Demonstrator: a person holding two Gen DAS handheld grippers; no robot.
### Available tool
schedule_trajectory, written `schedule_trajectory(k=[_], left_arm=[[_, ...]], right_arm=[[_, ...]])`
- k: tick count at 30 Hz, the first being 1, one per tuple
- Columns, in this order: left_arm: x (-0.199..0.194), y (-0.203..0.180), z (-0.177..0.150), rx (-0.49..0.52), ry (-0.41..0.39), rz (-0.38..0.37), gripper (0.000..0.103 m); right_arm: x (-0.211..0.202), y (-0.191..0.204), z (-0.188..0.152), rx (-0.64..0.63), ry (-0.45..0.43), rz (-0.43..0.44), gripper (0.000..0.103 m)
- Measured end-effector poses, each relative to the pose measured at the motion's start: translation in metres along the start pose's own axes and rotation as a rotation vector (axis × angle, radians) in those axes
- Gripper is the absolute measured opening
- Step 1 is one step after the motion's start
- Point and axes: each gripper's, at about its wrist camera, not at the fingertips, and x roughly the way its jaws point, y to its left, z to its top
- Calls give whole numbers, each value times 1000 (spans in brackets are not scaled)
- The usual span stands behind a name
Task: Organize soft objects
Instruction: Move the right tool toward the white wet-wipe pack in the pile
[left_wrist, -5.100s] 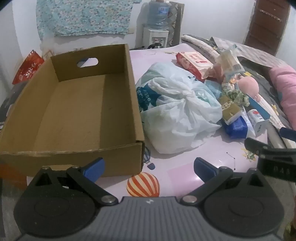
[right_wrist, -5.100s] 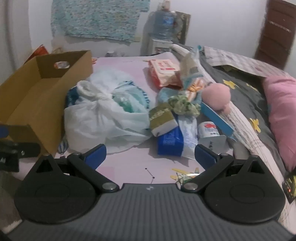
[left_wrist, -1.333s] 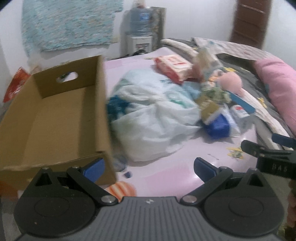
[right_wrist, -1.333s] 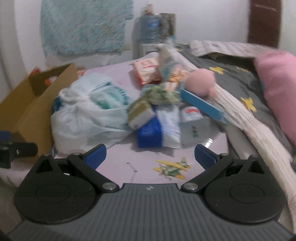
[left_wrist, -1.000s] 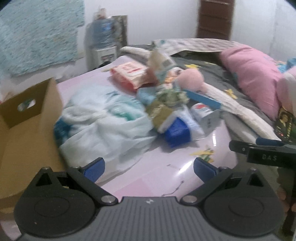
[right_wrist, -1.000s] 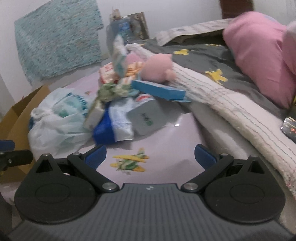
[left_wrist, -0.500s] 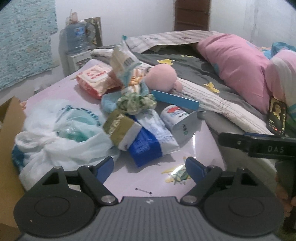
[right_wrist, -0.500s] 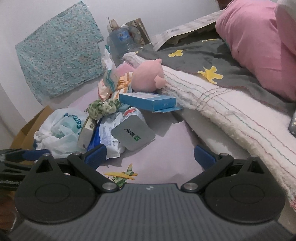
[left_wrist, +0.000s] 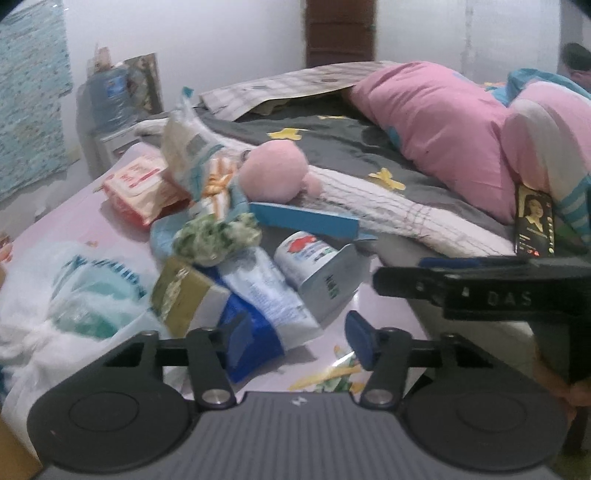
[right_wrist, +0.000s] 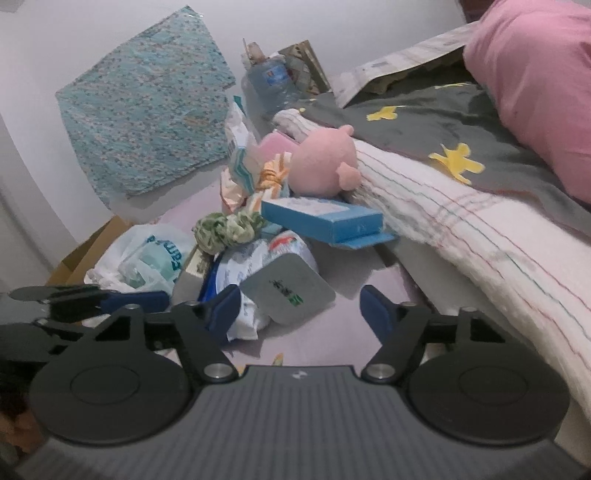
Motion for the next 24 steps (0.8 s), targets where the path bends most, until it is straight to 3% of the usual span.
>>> schedule_trajectory(k=[3,7,19,24], left_arm=[[13,-4,5,26,12,-12,38],[30,-7,9,50,30,-15,33],[62,-14,18,108,49,3,32],[63,-17,19,108,30,27,22]], right_arm=[[10,-7,7,19,-6,41,55],[28,-12,12,10,5,60,48],[59,-27,12,14,40,152,47],[58,-35,11,72,44,192,45]])
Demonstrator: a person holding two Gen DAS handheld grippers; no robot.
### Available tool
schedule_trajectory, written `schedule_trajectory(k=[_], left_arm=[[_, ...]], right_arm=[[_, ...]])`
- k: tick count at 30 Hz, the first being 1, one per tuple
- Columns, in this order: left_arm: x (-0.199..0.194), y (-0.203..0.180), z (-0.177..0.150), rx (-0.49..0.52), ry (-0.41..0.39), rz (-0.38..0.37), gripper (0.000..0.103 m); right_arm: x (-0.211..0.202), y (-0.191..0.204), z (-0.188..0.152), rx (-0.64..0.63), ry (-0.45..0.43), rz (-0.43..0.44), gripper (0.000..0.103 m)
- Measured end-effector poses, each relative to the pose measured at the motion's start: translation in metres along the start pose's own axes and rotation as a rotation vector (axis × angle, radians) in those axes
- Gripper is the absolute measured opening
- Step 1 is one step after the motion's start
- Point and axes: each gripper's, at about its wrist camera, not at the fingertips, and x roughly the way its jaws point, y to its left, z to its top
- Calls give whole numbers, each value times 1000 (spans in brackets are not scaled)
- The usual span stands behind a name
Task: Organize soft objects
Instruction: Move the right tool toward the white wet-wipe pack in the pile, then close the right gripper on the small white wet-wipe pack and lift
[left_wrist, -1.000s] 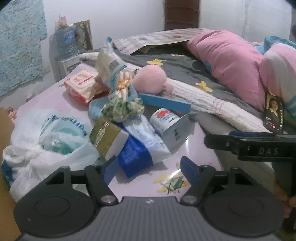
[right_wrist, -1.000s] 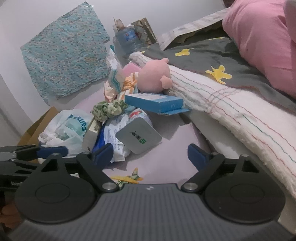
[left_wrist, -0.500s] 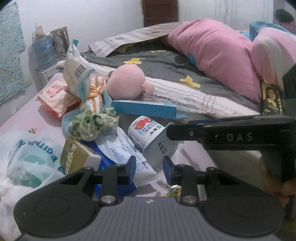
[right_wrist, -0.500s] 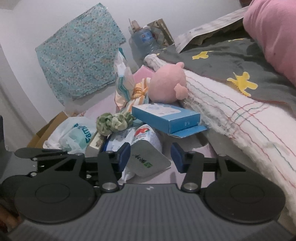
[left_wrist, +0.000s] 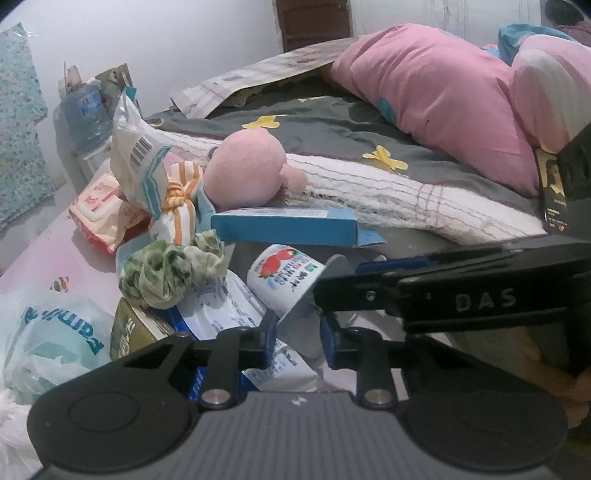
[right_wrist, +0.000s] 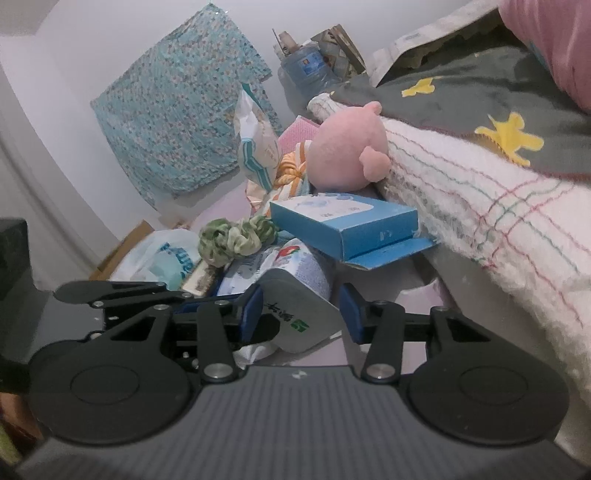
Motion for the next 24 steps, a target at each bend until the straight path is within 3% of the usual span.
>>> schedule_trajectory(k=[9,10,11,13,17,21,24], left_arm=[[-5,11,4,-94,9,-66,13],[-5,12,5,-104,11,-76,12],[-6,13,7,-119,12,-96,9],[-8,16,10,-155,12,-138,7],[-8,17,16,-169,12,-155,6],[-9,22,20,-201,3,-162,6],[-7,38,24,-281,13,-209,6]], right_arm=[[-12,-6,5,91,-24,54,43],[-13,-6,5,93,-25,53,42],[-13,-6,5,102,-21,67,34],[-11,-6,5,140,1,118,32],[-14,0,11,135,-30,101,33],[-30,-17,17,242,-108,96,34],[-37,-34,13,338,-131,67,36]])
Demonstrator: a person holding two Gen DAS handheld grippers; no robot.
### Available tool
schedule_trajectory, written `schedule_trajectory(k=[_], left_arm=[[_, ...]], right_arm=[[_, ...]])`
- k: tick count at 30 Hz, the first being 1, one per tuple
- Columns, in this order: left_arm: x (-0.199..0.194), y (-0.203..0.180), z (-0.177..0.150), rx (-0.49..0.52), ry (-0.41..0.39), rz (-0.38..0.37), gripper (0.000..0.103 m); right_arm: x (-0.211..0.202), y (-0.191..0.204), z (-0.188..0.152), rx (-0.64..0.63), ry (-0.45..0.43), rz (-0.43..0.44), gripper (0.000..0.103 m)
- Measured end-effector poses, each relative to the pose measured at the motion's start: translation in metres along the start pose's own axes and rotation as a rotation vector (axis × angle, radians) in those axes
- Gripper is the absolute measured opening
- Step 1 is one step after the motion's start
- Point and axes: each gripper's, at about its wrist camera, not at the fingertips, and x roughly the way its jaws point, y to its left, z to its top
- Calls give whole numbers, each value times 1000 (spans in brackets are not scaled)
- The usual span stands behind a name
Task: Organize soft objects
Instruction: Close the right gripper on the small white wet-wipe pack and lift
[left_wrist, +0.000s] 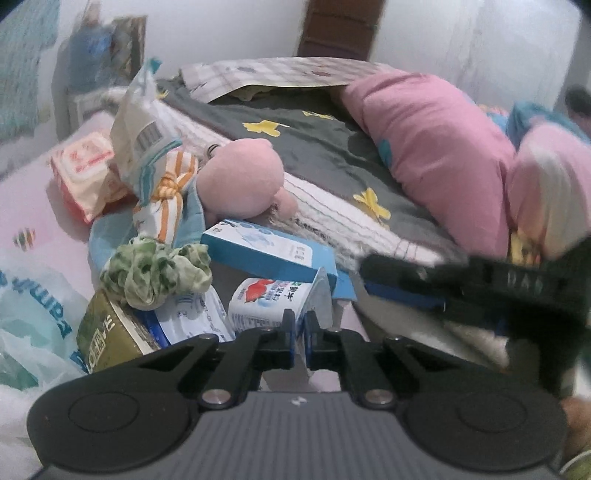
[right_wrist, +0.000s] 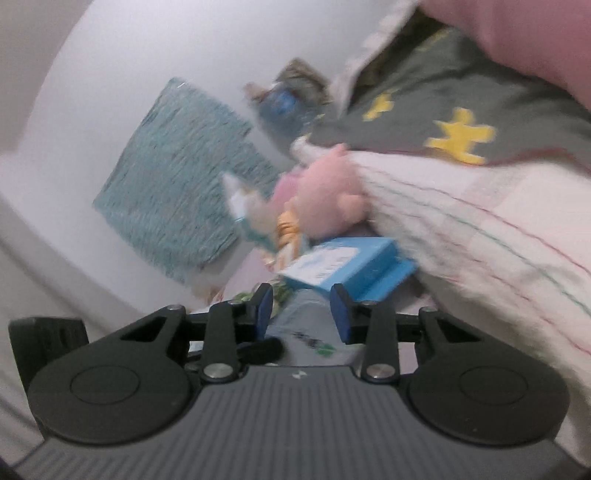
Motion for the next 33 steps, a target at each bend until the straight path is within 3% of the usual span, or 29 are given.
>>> schedule_trajectory(k=[3,12,15,16,17,23,29,33], left_arm=[[0,15,7,-92,11,-47,5],[1,35,14,-204,27,-97,5],[1,36,12,-218,30,-103,6],[2,37,12,-223,33,-108,6],[2,37,12,-226,33,-109,5],[-6,38,9,-250,40,-147,8],[-5,35,1,-247,73,-170,10],[-9,34,2,-219,58,-140,28]], right_arm=[[1,-20,-4,115,16,-1,46],[42,-42,-22,340,84,74,49],[55,-45,-25,394,89,102,44],[57,-47,-26,407,91,115,35],[59,-46,-26,416,89,121,34],[41,-28,-14,339,56,110,33],[36,-14,-8,259,92,45,31],[41,-11,-6,250,109,51,30]])
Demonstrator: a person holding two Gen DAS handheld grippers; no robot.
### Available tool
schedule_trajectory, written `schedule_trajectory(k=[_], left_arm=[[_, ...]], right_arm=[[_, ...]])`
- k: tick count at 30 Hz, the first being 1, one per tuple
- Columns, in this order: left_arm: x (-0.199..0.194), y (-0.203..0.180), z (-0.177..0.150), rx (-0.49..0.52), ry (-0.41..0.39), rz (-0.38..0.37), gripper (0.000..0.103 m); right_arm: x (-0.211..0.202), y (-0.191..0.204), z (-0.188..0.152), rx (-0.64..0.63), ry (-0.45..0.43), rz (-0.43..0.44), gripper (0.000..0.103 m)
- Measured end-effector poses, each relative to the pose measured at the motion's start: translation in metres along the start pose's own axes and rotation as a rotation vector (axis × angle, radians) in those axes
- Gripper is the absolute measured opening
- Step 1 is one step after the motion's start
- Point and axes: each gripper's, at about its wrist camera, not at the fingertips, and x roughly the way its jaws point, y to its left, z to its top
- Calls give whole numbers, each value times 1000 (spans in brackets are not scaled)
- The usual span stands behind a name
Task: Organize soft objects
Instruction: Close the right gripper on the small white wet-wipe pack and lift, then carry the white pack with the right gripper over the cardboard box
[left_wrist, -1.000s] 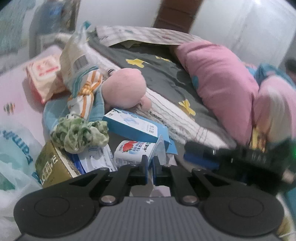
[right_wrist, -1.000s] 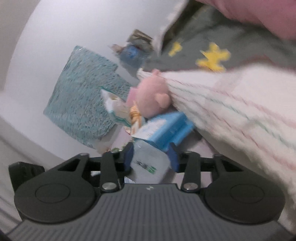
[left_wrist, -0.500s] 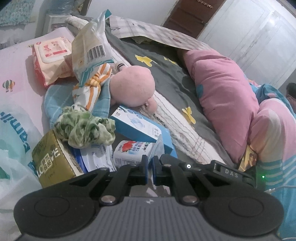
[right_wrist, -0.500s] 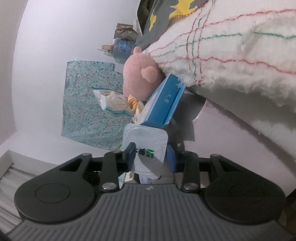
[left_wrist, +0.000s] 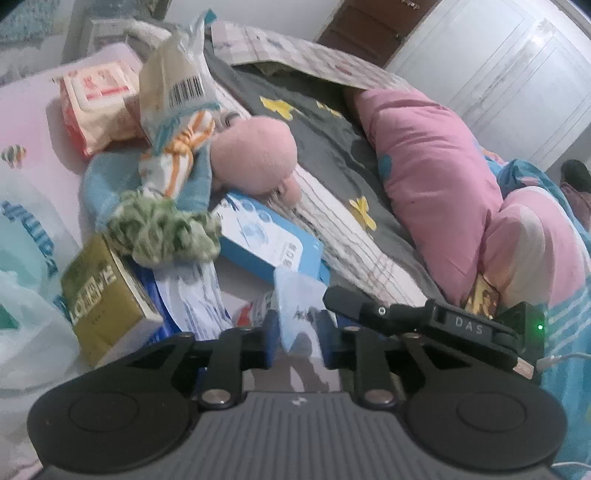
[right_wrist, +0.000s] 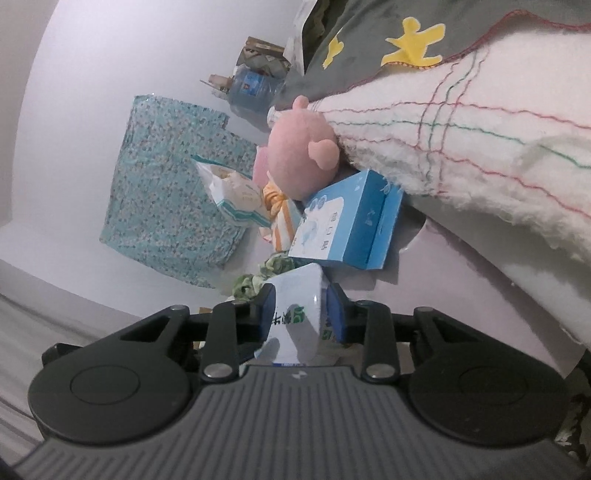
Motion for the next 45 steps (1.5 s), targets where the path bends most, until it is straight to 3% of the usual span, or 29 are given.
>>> schedule_trajectory(k=[6,14,21,34,41,45], left_arm=[[8,2,3,23,10,56,28],[8,7,1,-6,10,46,20],[-9,-6,0,8,-21,30,18],[-87,-21,-1,24,-187,-20,18],[-141,-1,-9,-21,-288,4,18],[-186,21,-16,-69,-369,69,18]], right_arm=[[5,-8,-5,6,49,-24,27],[3,1,-7,-16,36,-36,20],[-12,22,-10,-52,13,-54,20],[-44,96,-27,-194,-28,-18,20],[-29,145,-42,-277,35,34,20],[-3,183,-57,-340,108,94,20]])
